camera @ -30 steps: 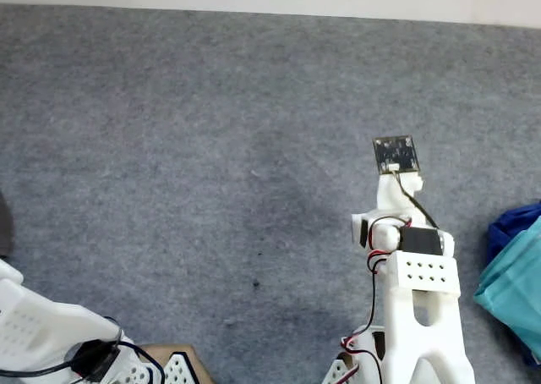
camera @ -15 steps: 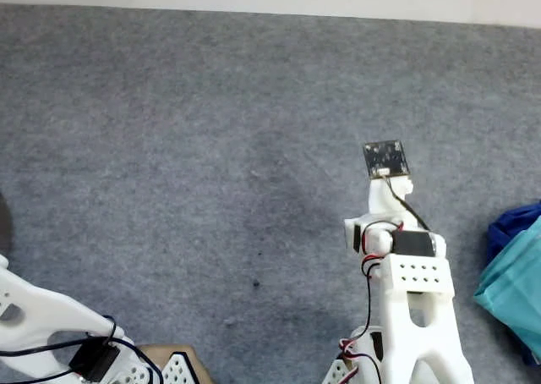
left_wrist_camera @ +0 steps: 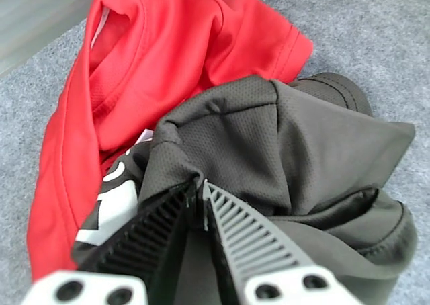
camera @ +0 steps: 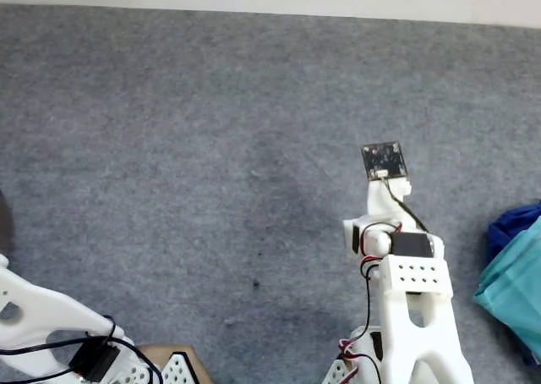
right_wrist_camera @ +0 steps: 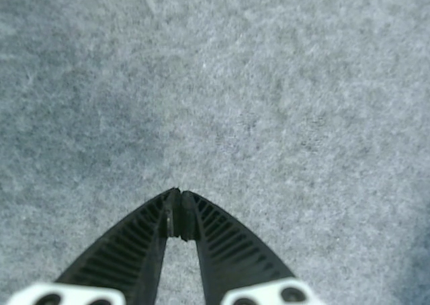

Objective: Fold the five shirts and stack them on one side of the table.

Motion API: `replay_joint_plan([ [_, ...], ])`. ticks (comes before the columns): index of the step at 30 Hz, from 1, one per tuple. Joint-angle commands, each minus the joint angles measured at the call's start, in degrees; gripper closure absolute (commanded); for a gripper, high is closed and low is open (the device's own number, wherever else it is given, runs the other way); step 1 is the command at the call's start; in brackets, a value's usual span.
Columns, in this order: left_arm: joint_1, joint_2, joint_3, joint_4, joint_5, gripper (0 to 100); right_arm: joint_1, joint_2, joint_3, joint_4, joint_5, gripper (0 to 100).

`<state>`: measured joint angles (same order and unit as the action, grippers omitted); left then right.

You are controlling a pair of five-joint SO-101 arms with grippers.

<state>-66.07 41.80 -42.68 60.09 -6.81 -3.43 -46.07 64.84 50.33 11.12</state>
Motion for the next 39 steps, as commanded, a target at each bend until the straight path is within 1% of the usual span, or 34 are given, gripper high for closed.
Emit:
replay_joint_plan([
  [1, 3.4, -1.5, -2.9, 0.4, -0.1, 99, -0.3, -1.4, 0.2, -1.1, -0.6, 98.9],
  [3, 5.0, -2.4, -4.6, 1.2, 0.3, 99, -0.4, -1.4, 1.9, -2.4, -0.6, 98.9],
  [5, 5.8, -3.5, -6.5, 3.6, 3.0, 99, -0.4, -1.4, 3.6, -4.4, -0.6, 98.9],
  [7, 5.8, -4.5, -8.3, 6.1, 4.3, 99, -0.4, -1.5, 4.4, -4.9, -0.6, 98.9],
  [12, 3.8, -7.0, -14.5, 11.8, 4.4, 99, -0.4, -1.7, 4.6, -5.1, -0.6, 98.9],
  [14, 5.2, -7.2, -16.5, 13.5, 4.4, 99, -0.5, -1.7, 4.6, -5.1, -0.6, 98.9],
  [17, 9.4, -7.2, -18.9, 15.4, 4.5, 99, -0.5, -1.7, 4.8, -5.1, -0.6, 98.9],
  [21, 18.4, -7.2, -21.4, 16.3, 4.6, 99, -0.5, -1.5, 4.9, -5.1, -0.6, 98.9],
  [25, 29.7, -7.3, -21.7, 15.6, 10.8, 99, -0.5, -1.5, 5.0, -5.1, -0.6, 98.9],
  [27, 36.3, -7.3, -21.7, 13.5, 13.3, 99, -0.5, -1.5, 5.0, -5.1, -0.6, 98.9],
  [34, 59.0, -7.7, -21.7, 13.2, 13.7, 99, -0.5, -1.5, 5.0, -5.1, -2.6, 98.9],
  [39, 73.4, -10.0, -25.6, 18.7, 13.7, 99, -0.4, -1.5, 5.1, -5.1, -2.9, 98.9],
])
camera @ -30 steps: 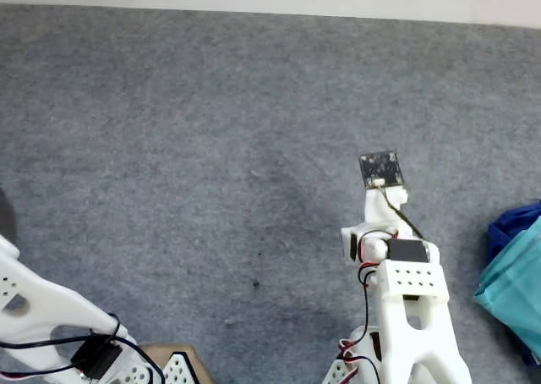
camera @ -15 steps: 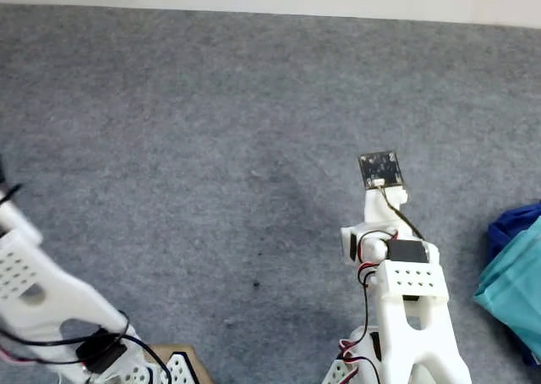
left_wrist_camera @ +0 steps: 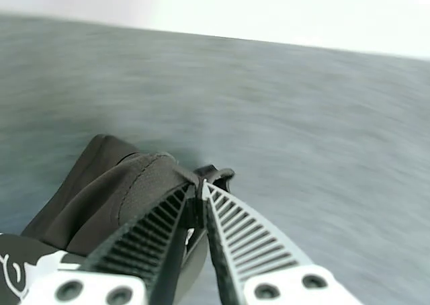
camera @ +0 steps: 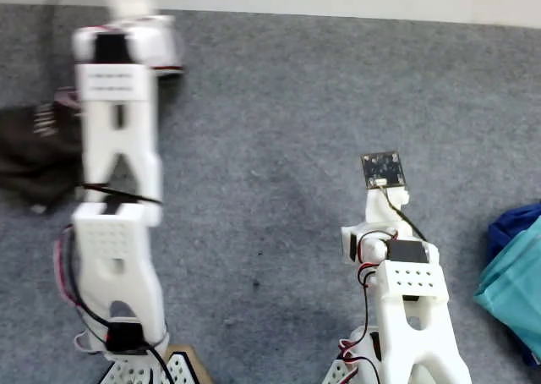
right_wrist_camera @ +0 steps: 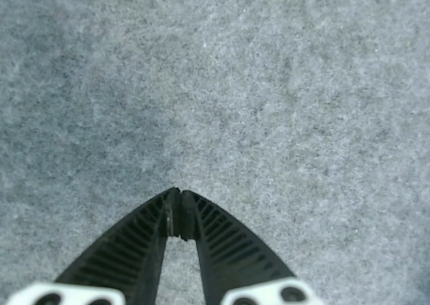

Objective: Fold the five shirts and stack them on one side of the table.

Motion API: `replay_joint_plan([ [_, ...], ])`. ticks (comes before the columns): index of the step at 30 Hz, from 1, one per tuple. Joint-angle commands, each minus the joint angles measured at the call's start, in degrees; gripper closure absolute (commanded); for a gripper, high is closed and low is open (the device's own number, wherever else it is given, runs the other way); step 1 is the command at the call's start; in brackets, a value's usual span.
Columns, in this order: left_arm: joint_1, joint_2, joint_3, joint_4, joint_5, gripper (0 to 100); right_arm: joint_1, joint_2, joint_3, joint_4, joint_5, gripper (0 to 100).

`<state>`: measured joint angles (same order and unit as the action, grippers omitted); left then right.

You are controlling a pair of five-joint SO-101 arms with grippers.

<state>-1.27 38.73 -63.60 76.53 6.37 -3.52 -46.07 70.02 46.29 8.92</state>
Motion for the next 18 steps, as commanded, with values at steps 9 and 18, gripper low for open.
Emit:
replay_joint_plan([
  [9, 17.3, -16.5, -19.4, 9.1, -1.1, 95, -0.1, -1.7, -0.1, -1.0, -0.8, 98.9],
  [18, 17.4, -15.7, -20.4, 17.1, -3.4, 90, 0.0, -1.7, -0.1, -1.1, -0.8, 98.9],
])
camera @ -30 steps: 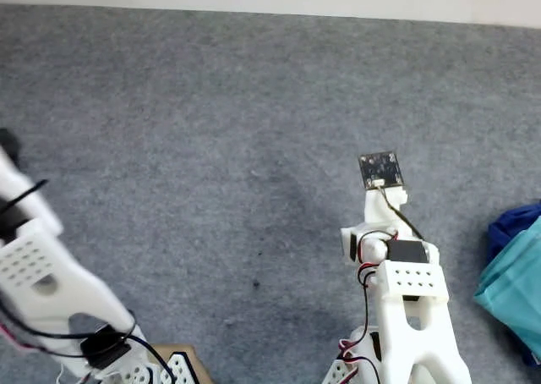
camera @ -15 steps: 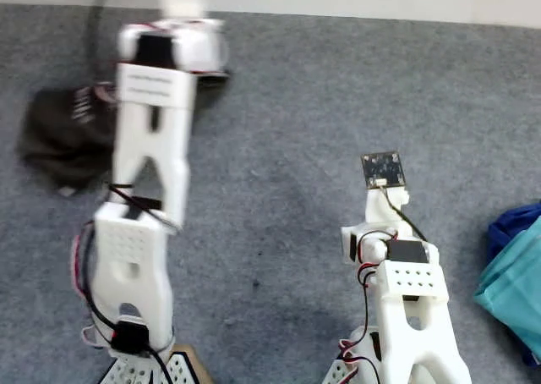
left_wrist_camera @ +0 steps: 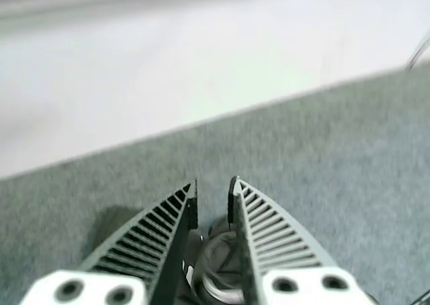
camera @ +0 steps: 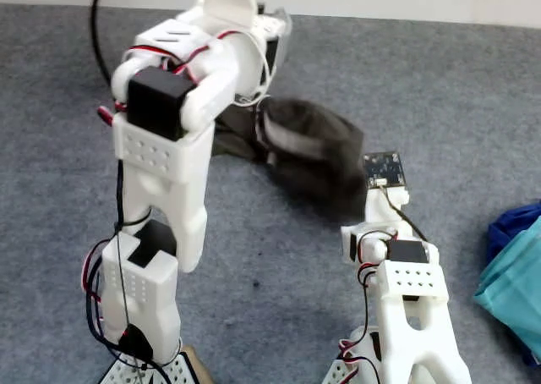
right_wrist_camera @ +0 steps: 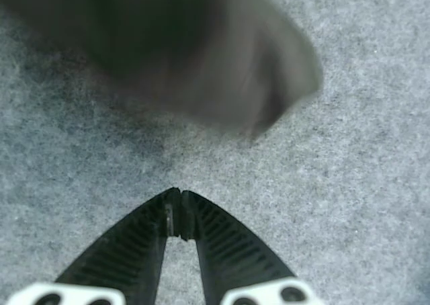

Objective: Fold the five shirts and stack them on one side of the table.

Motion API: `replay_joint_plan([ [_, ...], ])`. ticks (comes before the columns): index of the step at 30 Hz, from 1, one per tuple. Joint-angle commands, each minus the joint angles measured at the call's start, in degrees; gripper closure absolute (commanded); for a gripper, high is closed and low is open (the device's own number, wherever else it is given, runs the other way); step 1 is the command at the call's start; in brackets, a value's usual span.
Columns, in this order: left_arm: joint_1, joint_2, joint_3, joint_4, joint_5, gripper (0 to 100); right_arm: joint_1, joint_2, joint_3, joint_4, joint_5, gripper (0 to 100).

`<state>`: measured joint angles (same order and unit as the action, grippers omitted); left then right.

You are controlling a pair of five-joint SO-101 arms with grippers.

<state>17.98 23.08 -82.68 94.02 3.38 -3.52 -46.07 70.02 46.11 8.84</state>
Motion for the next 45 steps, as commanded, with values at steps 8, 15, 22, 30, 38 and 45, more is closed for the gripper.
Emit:
replay_joint_plan([
  [8, -2.8, 1.6, -0.3, 6.1, -4.5, 89, 3.4, -2.0, 0.4, -3.4, -0.8, 98.8],
  [15, -9.5, 7.5, 7.7, 6.1, -8.1, 89, 9.5, -2.0, -2.9, -5.9, -5.0, 78.6],
  [22, -17.6, 19.3, 7.7, 5.5, -3.4, 76, 2.9, 3.5, -13.8, -3.4, -5.5, 78.6],
  [30, -18.6, 22.1, 8.0, 5.6, -3.0, 74, -3.9, 22.7, -43.5, 9.5, -6.0, 78.6],
  [38, -25.5, 22.2, 8.1, 5.2, 0.4, 74, -14.3, 43.7, -68.5, 7.2, -3.4, 78.6],
  [45, -29.6, 23.4, 7.9, 5.2, 0.5, 74, -19.2, 54.5, -78.3, 7.7, -3.5, 78.6],
])
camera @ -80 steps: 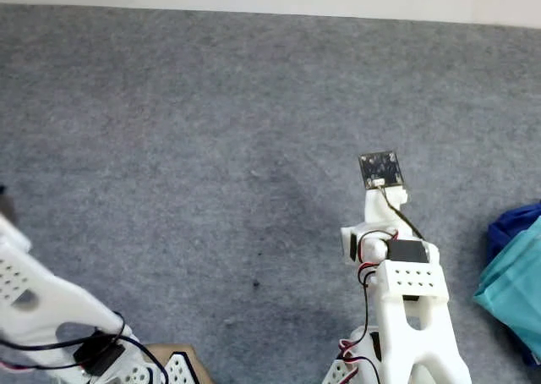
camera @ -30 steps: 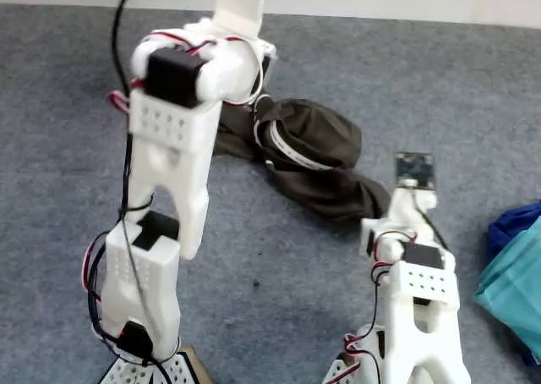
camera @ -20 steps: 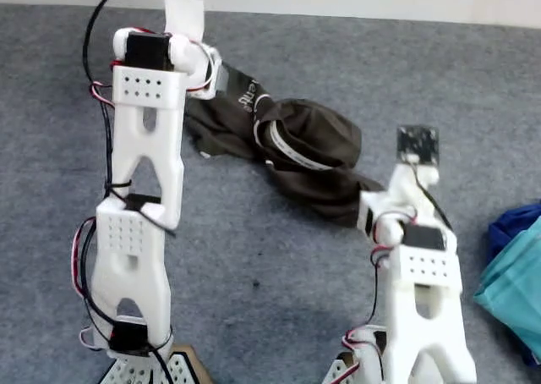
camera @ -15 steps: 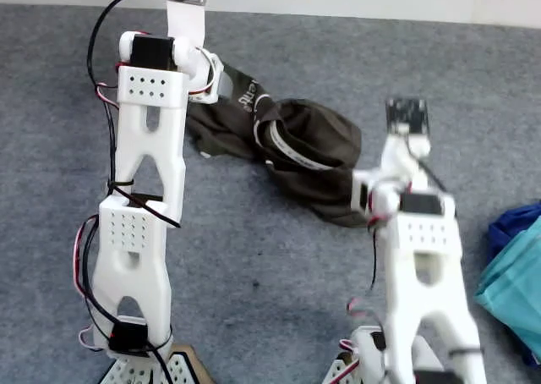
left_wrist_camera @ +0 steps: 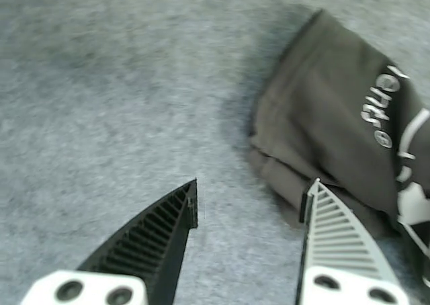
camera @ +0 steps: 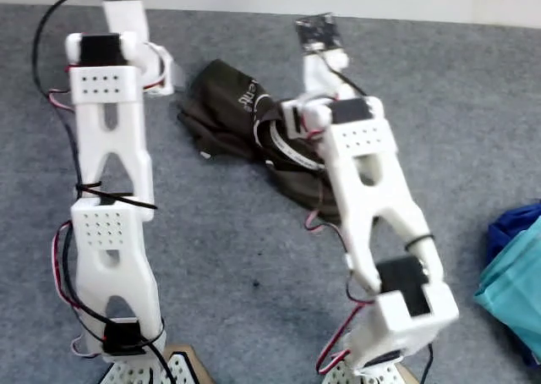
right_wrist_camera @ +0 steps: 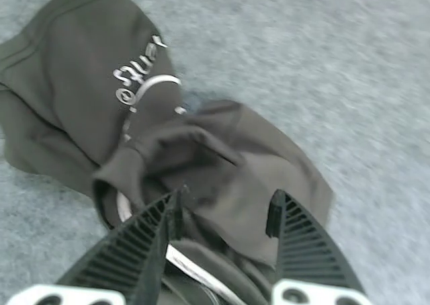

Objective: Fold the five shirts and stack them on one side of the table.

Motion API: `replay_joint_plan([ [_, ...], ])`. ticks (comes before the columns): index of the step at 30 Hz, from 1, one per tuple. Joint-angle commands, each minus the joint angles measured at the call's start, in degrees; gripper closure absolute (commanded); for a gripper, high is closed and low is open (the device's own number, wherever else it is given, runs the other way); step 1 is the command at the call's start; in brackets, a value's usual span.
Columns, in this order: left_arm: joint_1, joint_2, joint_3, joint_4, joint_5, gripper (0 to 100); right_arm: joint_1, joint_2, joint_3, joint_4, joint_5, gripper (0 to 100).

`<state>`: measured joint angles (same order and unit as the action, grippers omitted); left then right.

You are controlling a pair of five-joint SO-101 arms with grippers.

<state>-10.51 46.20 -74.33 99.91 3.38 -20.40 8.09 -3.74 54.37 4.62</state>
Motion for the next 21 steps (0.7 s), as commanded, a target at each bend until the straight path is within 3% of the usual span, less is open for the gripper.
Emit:
replay_joint_plan([
  [1, -1.1, 1.3, -0.7, -0.7, 0.5, 74, -3.1, 0.3, -4.5, -0.6, 0.7, 78.6],
  [15, -1.0, 10.7, -0.7, -6.3, 0.6, 74, -5.7, 0.8, -4.8, 2.1, 1.1, 78.6],
  [21, -1.1, 10.9, -0.7, -6.4, 0.6, 74, -6.5, 0.8, -1.5, -4.1, 0.7, 78.6],
])
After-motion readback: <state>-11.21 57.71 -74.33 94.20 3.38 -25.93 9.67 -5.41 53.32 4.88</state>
